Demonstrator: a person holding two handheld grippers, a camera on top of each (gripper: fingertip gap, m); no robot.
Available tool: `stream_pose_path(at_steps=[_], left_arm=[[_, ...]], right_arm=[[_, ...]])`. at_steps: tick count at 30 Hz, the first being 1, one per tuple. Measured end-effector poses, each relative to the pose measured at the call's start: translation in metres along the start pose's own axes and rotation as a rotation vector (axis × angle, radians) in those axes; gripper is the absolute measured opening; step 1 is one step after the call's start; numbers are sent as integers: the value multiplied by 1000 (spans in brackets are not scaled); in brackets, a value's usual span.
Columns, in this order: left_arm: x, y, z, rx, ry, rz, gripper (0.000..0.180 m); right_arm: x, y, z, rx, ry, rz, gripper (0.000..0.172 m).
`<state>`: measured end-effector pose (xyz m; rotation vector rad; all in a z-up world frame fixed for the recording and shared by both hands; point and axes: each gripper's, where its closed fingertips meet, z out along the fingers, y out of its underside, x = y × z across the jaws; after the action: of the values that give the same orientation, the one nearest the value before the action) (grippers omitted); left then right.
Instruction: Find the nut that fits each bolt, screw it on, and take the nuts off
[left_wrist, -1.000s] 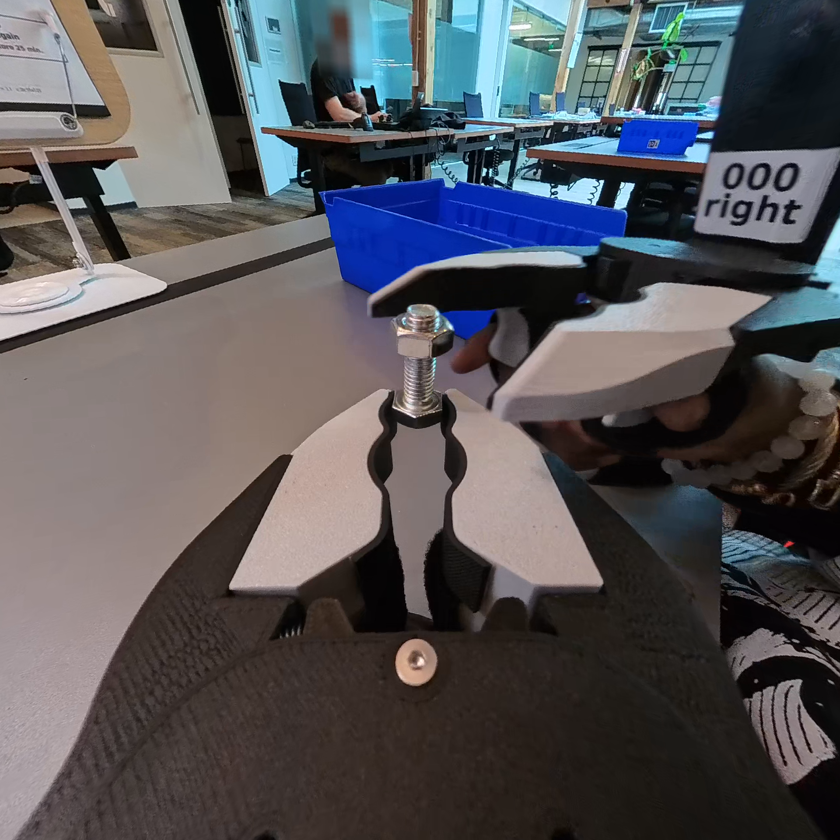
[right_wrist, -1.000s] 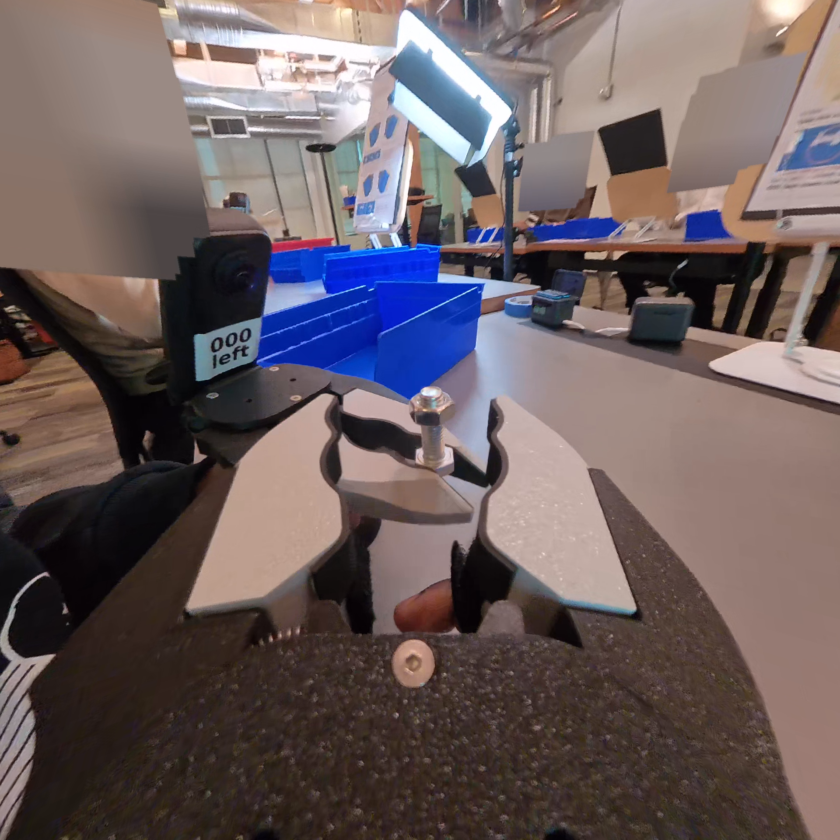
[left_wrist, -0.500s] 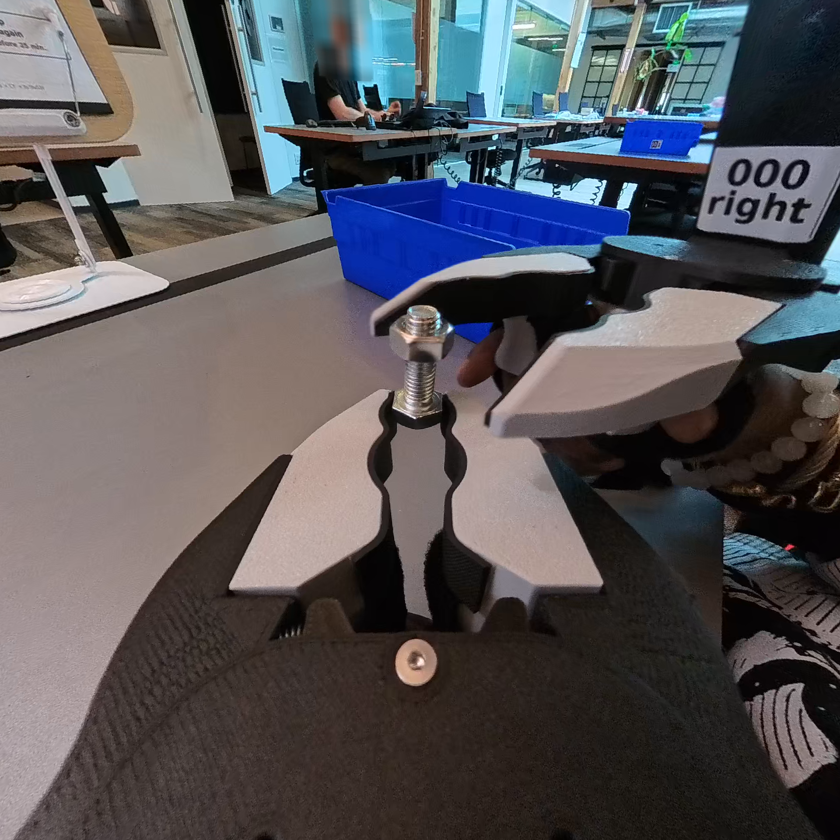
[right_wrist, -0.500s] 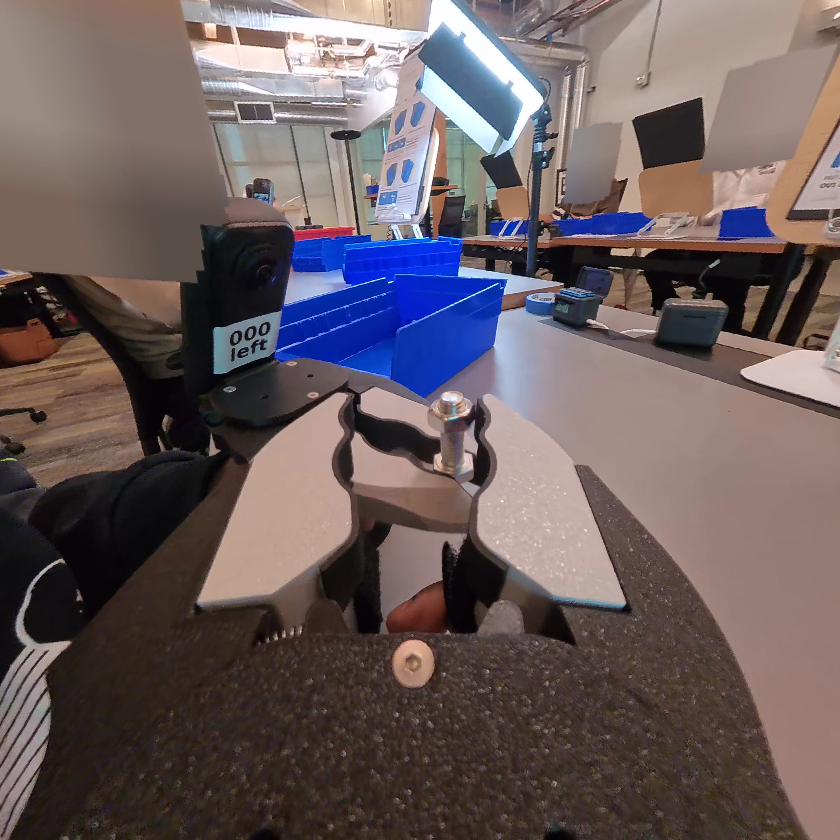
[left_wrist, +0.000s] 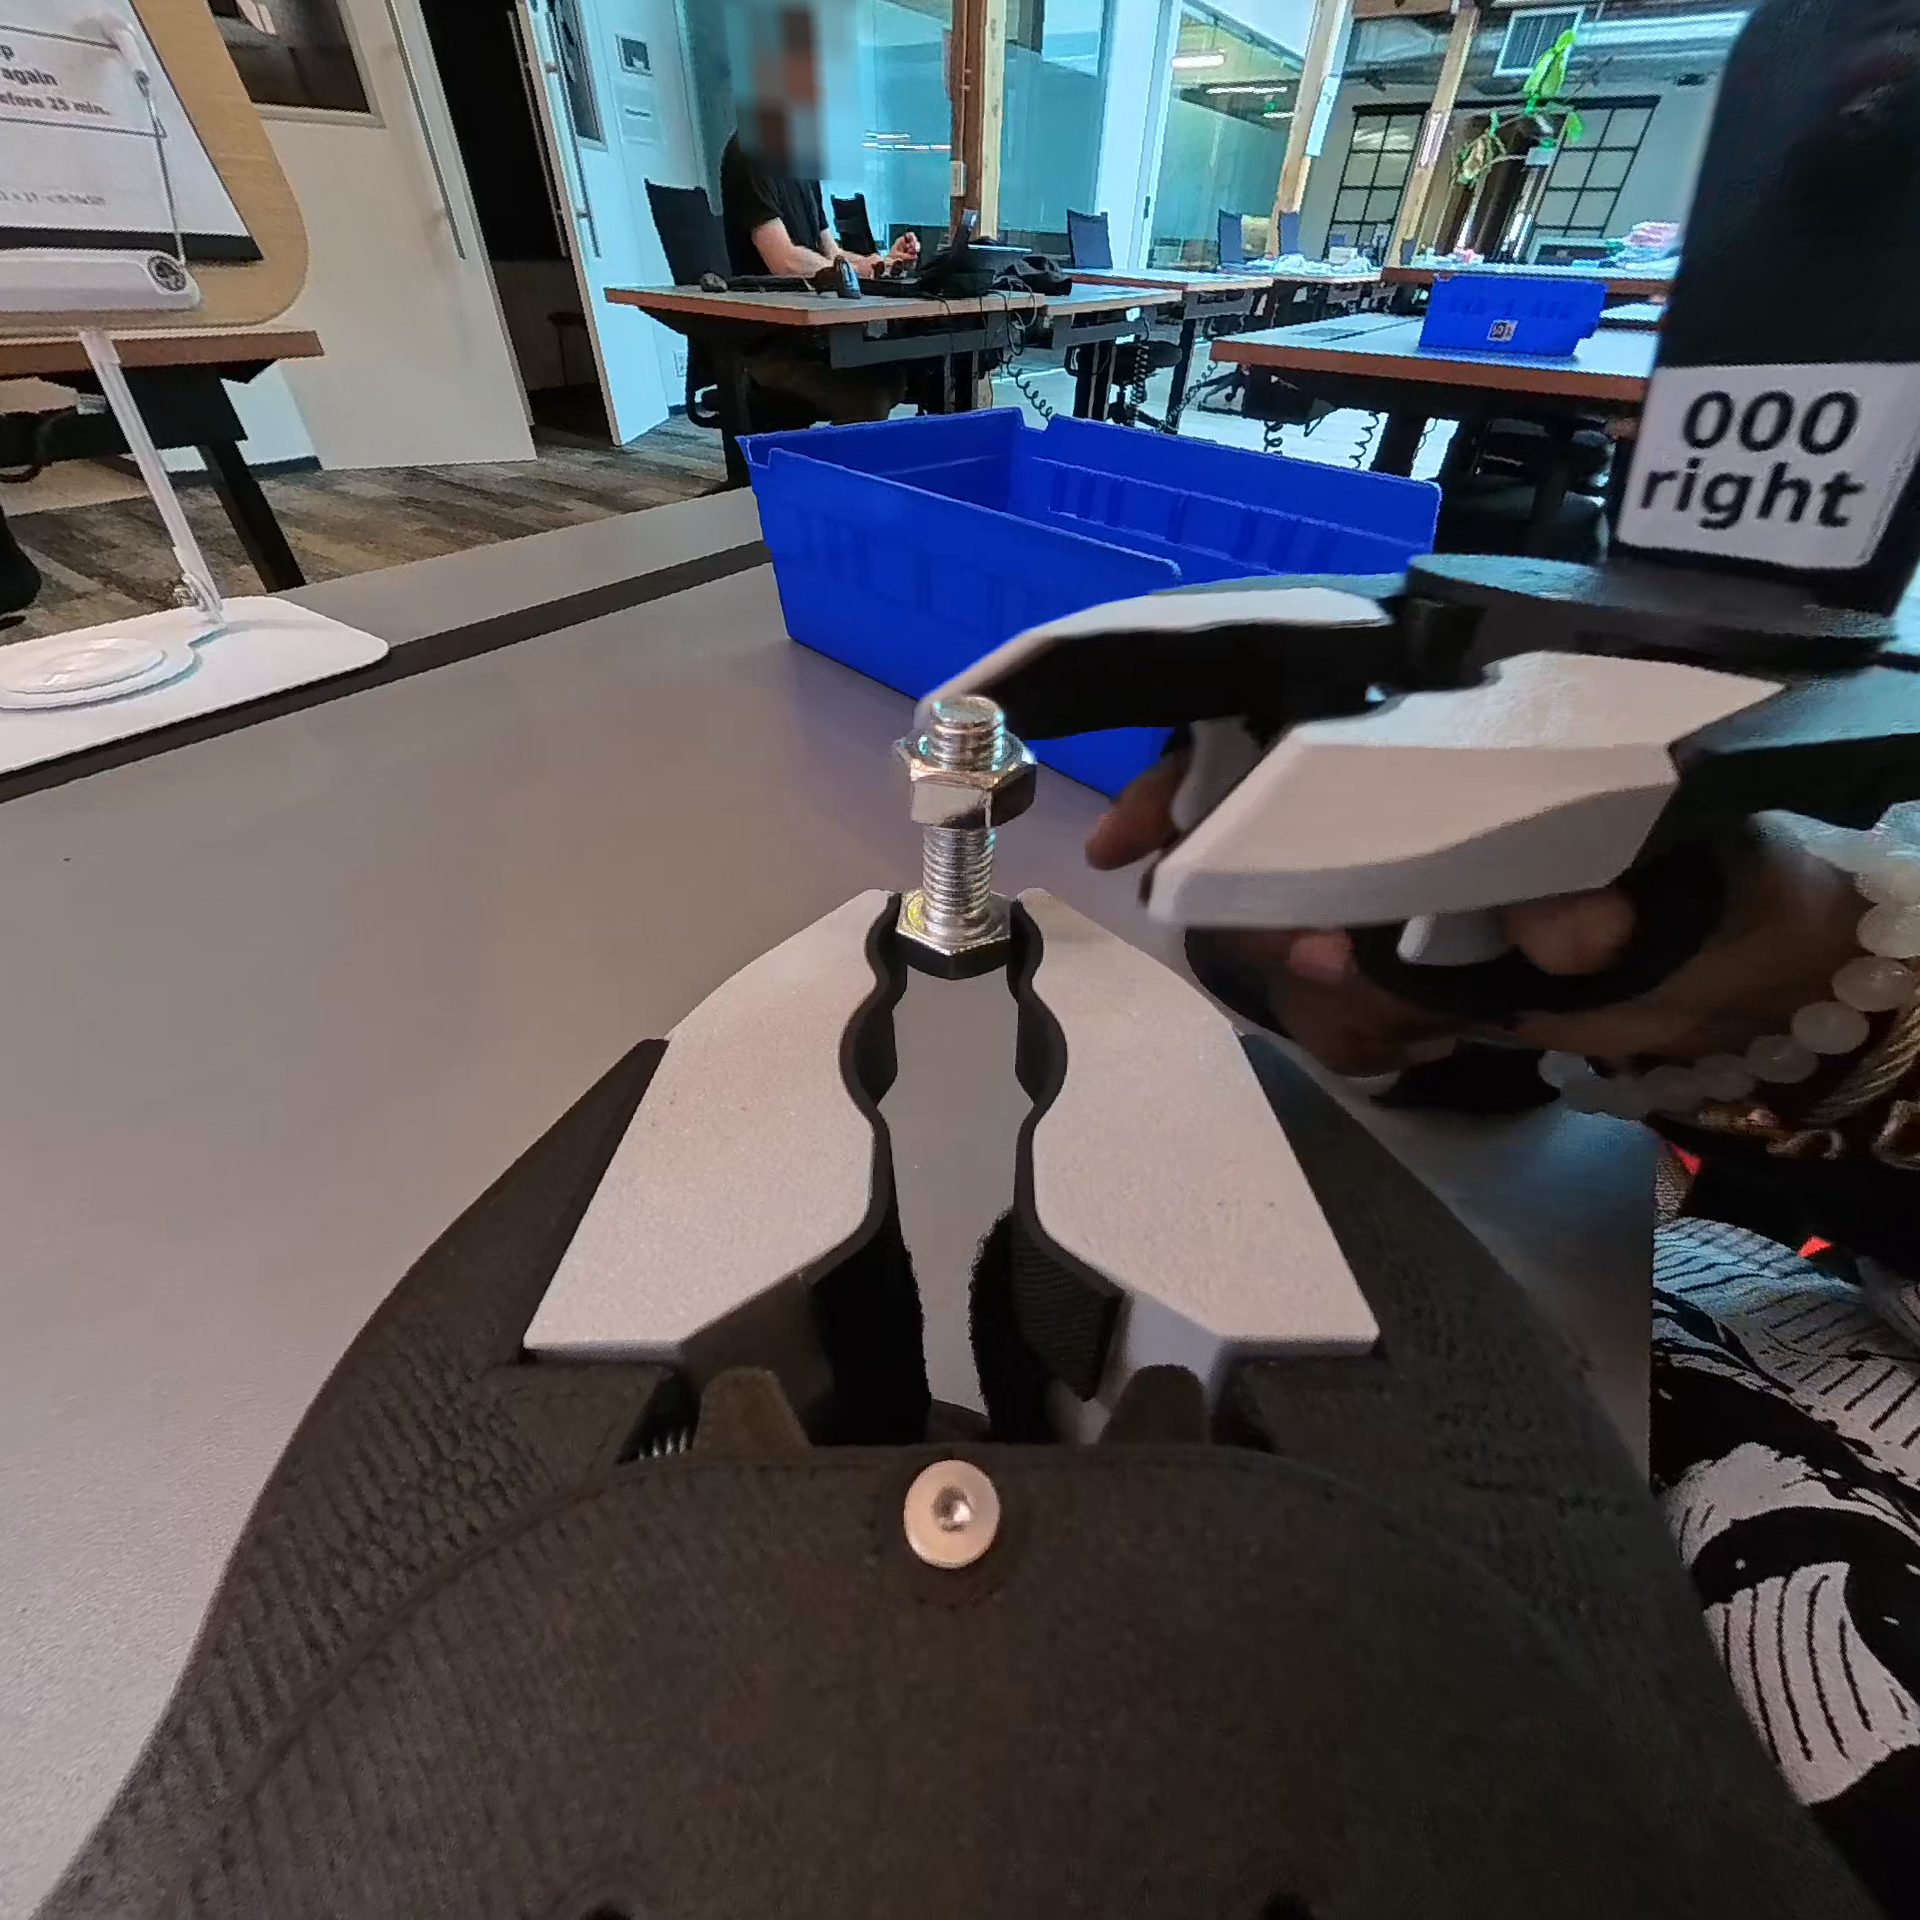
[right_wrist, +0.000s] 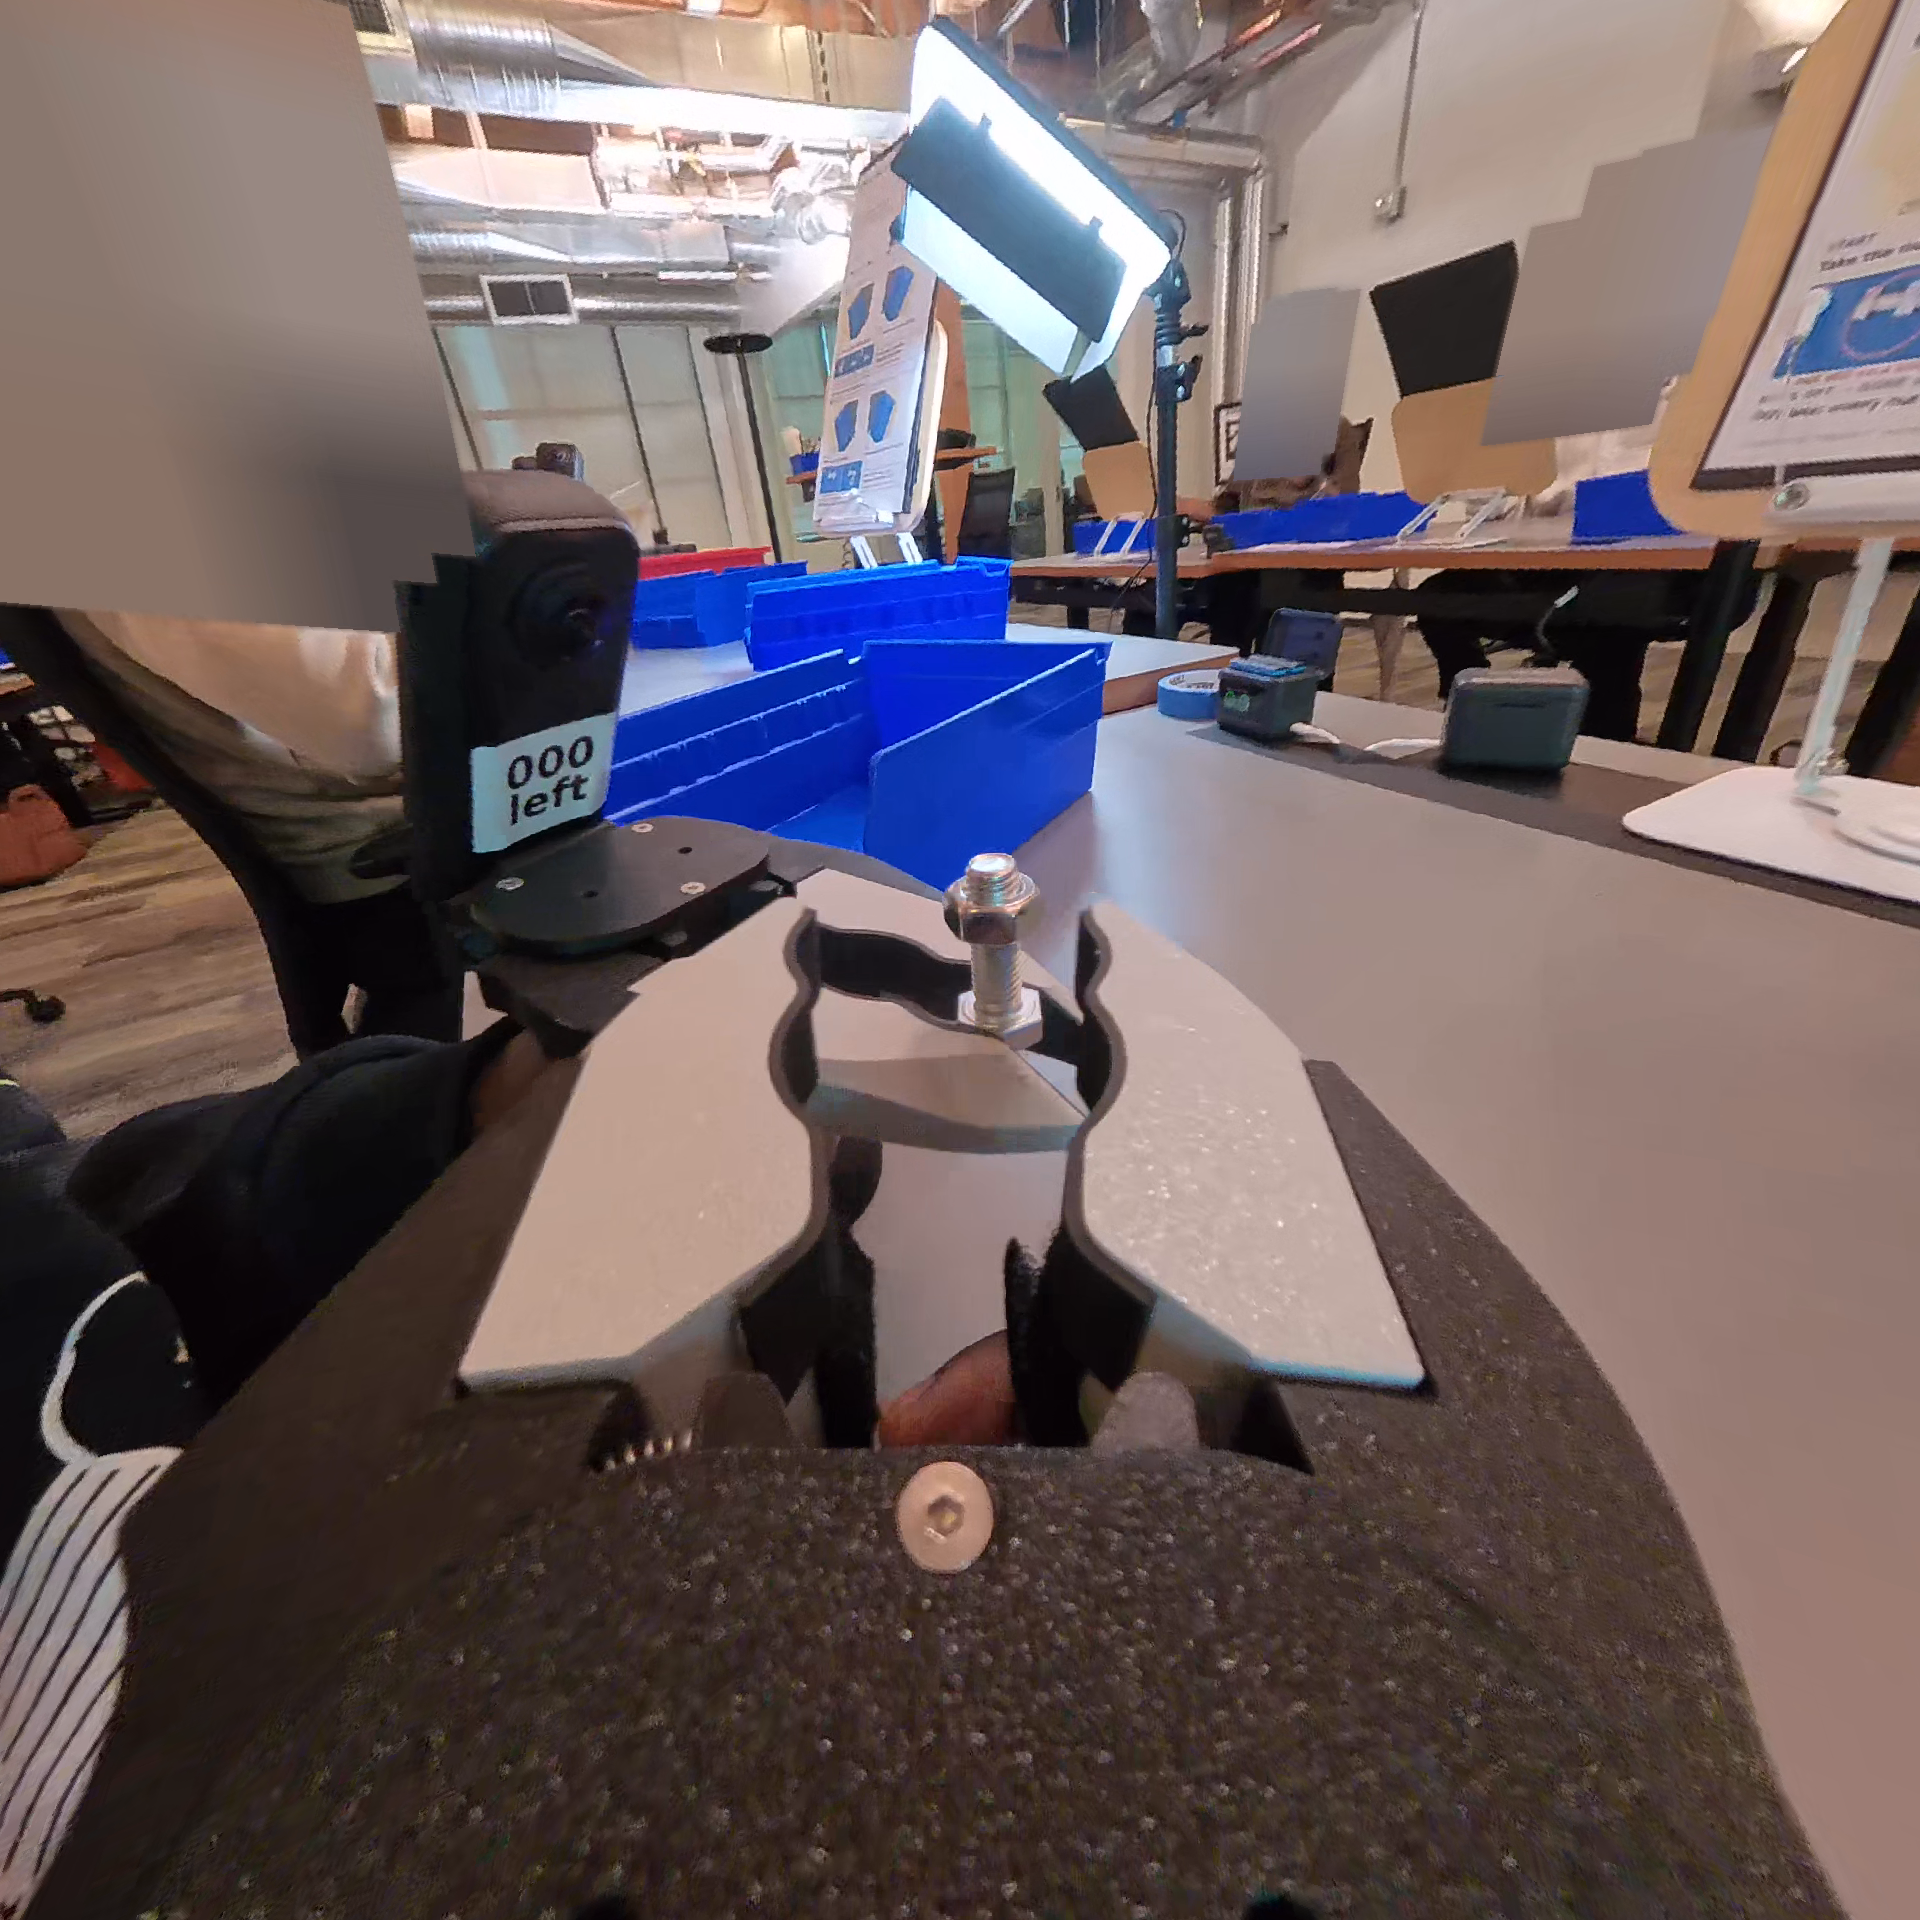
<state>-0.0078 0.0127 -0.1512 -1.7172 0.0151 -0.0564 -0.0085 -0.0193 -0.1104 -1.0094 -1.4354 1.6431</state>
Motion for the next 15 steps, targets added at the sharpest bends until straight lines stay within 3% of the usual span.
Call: stream_pose_path(at_steps=[7,15], left_arm=[[2,1,1,-9,8,9,18],[0,1,0,-4,2,-2,18]], right_arm=[[-2,4,27,-46,-54,-30,54],[-3,1,13,-29,-25,-56,41]])
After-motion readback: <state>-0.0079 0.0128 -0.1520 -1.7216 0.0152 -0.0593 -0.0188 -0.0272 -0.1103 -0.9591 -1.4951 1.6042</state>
